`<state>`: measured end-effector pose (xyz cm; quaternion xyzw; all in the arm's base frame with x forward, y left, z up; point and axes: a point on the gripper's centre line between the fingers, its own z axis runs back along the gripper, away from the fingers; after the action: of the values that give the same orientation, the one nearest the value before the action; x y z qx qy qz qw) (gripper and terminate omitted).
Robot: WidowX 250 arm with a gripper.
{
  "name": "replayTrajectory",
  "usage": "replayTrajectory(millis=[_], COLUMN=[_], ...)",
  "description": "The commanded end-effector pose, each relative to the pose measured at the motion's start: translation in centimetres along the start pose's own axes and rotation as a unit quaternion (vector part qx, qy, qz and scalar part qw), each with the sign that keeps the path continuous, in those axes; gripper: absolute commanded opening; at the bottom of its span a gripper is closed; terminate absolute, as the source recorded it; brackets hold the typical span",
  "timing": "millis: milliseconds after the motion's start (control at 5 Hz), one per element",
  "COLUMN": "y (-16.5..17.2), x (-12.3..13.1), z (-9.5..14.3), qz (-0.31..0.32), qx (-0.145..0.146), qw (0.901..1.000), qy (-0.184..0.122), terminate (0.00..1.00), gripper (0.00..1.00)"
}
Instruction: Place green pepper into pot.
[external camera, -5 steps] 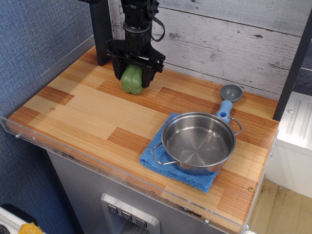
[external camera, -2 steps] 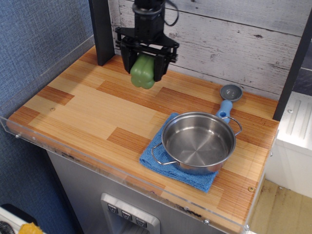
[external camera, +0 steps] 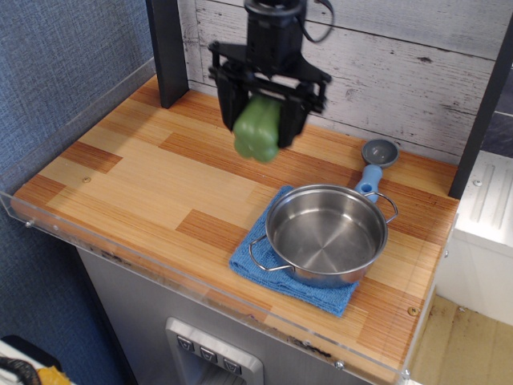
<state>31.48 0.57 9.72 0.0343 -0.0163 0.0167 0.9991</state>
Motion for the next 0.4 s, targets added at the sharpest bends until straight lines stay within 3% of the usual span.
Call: replayTrajectory(millis=[0,200], y=[-3.3,-5.1], x=[-2.5,-1.7], z=[0.1,-1.2], qz=[-0.002,-0.030], qx=[-0.006,-0.007], qw=[0.9985,0.9978], qy=[-0.054,-0.059], terminate=[0.00,0.00], gripper=[0.00,0.00])
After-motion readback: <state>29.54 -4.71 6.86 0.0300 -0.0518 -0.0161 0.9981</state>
